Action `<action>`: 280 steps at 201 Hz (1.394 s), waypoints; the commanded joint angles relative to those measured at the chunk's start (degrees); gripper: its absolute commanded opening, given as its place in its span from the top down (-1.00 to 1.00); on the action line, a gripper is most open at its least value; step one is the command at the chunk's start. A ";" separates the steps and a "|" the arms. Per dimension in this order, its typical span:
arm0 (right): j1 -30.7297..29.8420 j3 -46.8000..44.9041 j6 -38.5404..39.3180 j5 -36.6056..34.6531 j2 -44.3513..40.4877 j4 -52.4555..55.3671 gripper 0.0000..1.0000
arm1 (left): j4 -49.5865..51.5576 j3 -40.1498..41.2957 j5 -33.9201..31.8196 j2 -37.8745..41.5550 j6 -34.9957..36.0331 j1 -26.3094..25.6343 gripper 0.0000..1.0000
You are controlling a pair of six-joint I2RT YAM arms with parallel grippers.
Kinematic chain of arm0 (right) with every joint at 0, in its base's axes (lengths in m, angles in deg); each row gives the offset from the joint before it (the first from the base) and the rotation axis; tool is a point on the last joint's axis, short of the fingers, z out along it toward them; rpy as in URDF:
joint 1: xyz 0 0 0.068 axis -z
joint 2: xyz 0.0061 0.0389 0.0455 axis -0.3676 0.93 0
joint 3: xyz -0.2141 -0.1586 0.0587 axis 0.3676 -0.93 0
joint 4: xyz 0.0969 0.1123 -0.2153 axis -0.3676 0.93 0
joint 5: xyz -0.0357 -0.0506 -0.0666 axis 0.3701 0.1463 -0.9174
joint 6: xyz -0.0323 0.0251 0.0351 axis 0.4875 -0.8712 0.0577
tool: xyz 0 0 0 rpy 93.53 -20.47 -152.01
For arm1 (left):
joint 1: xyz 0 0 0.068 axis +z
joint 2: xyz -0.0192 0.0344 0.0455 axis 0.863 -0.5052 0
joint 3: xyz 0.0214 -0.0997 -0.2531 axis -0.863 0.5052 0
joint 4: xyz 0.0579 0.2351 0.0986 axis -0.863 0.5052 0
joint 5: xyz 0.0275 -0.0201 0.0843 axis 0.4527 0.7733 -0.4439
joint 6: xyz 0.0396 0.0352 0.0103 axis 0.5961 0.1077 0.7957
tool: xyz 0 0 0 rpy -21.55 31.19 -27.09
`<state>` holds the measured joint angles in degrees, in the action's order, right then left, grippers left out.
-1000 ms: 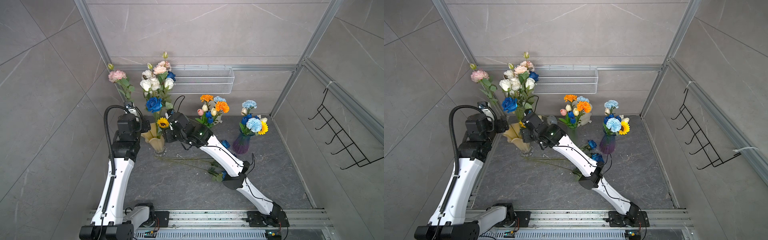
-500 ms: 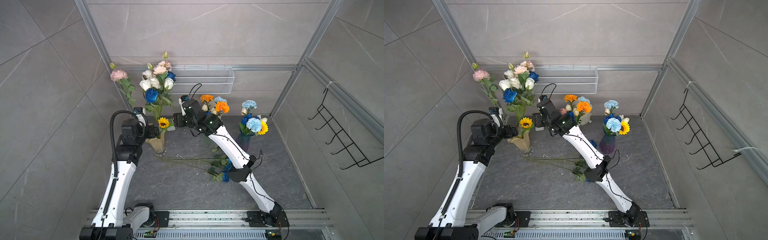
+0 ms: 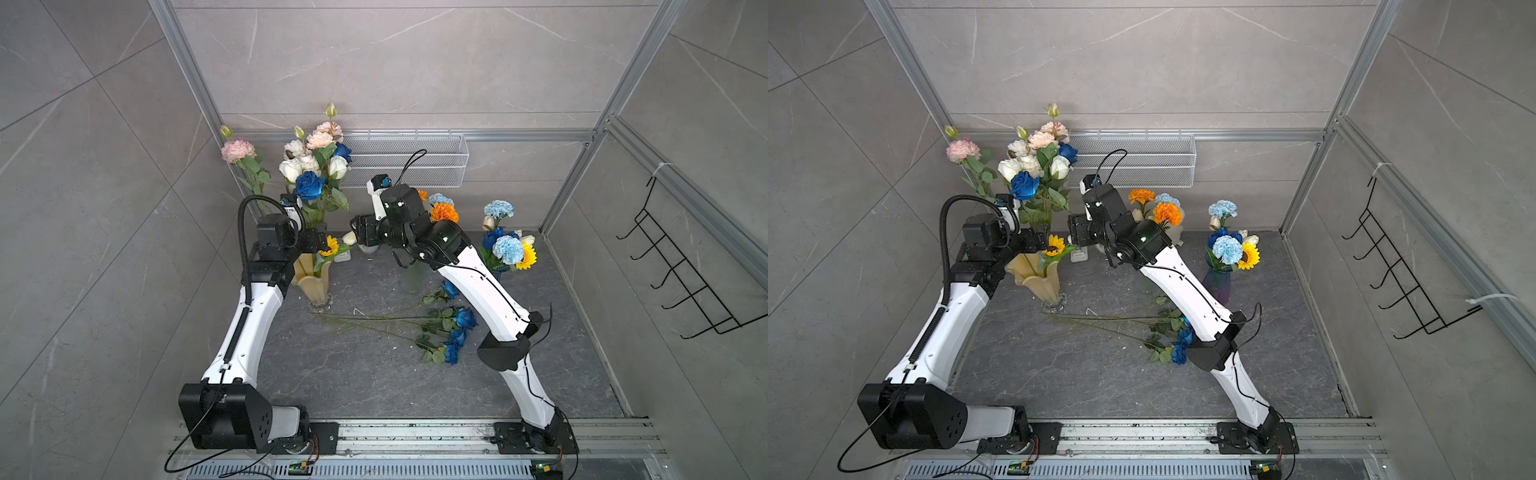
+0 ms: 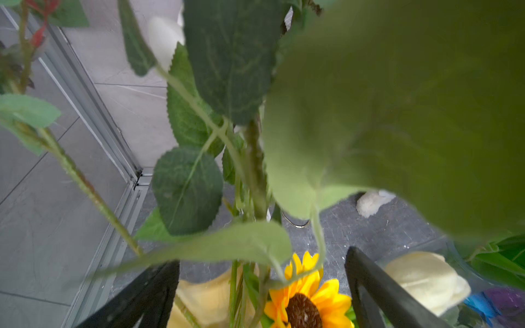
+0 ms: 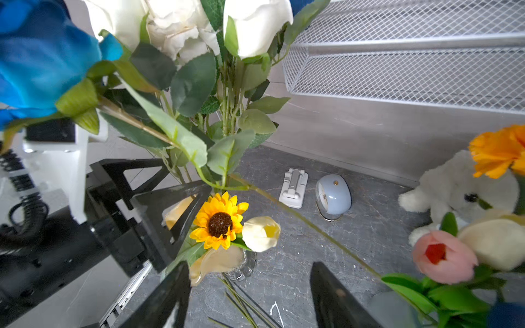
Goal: Pick out blue flowers from the vase
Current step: Adjust the vase at the center of the board.
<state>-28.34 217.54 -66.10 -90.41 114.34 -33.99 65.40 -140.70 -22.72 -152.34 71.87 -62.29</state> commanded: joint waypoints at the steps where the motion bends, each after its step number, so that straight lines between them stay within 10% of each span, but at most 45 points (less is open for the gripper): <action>1: -0.49 -10.55 1.37 -1.20 -8.25 -7.06 -0.38 | -4.14 -3.29 1.06 -2.81 1.84 0.08 -0.84; 29: -0.54 -26.07 2.03 -3.57 -17.66 -15.27 -0.41 | -6.08 -4.01 2.18 -5.69 2.21 0.08 -0.84; 171: -0.92 -34.96 5.37 -4.72 -25.59 -17.26 -0.40 | -11.86 -2.32 1.81 -10.10 5.56 0.00 -0.50; 241: -1.20 -38.62 6.26 -4.68 -28.03 -19.37 -0.39 | -15.26 -0.45 1.27 -9.10 4.41 0.04 0.13; 280: -1.55 -41.24 7.00 -4.39 -29.32 -21.10 -0.35 | -17.16 1.69 -0.05 -7.77 4.98 0.08 0.82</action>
<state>-29.28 178.20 -60.42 -94.50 87.24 -52.99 51.41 -139.96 -22.35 -162.17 76.76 -62.29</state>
